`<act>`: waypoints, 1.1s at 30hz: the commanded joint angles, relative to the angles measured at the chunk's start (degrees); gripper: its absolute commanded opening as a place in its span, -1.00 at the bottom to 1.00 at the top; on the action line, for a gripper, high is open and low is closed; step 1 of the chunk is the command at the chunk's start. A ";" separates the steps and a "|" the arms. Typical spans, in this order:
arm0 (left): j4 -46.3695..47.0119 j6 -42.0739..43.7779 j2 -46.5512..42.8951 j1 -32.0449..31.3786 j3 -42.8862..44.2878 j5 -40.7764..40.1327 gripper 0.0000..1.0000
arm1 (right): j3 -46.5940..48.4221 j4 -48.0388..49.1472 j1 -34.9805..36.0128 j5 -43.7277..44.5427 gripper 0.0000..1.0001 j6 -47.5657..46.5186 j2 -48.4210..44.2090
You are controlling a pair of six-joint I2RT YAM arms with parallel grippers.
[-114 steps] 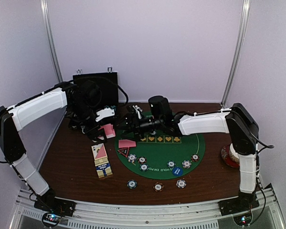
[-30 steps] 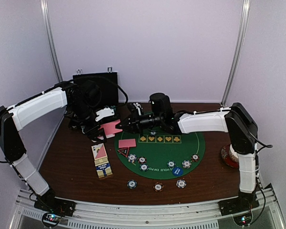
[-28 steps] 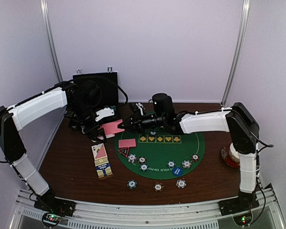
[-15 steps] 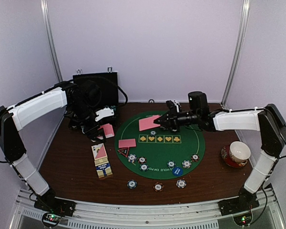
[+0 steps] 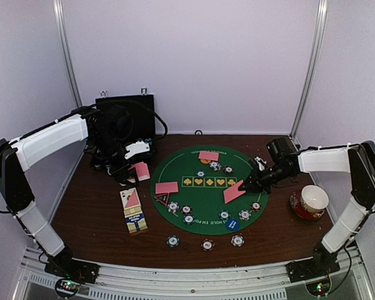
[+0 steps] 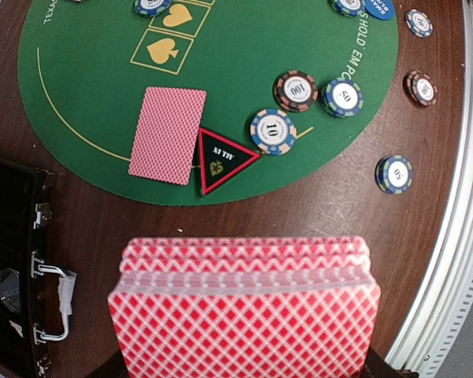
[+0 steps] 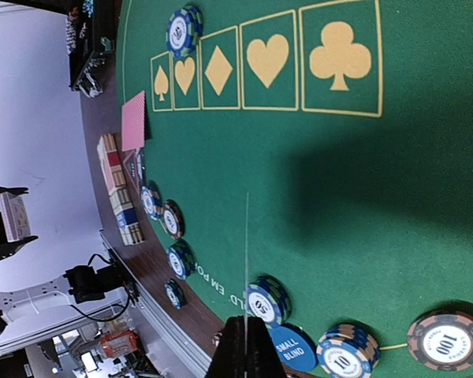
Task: Distribute texas hold em gaming equipment
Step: Distribute the poker card in the small blind area, then pick up the poker card from the face-down deck piles.
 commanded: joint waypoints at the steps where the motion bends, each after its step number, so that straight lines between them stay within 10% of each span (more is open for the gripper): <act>1: -0.62 0.70 0.49 0.04 1.98 1.39 -0.67 | 0.55 -6.26 -0.27 4.70 -1.00 -6.55 0.35; 9: -0.86 0.77 0.35 0.04 2.16 1.56 -0.67 | 6.03 -17.91 -0.04 14.57 -0.09 -12.69 -0.28; 17: -0.85 0.53 0.09 0.04 2.49 2.07 -0.67 | 14.27 -21.78 2.03 18.79 0.32 -11.54 -4.85; 33: -0.90 -0.68 0.16 0.05 3.19 3.97 -0.67 | 20.99 24.77 23.20 3.33 0.51 22.33 8.54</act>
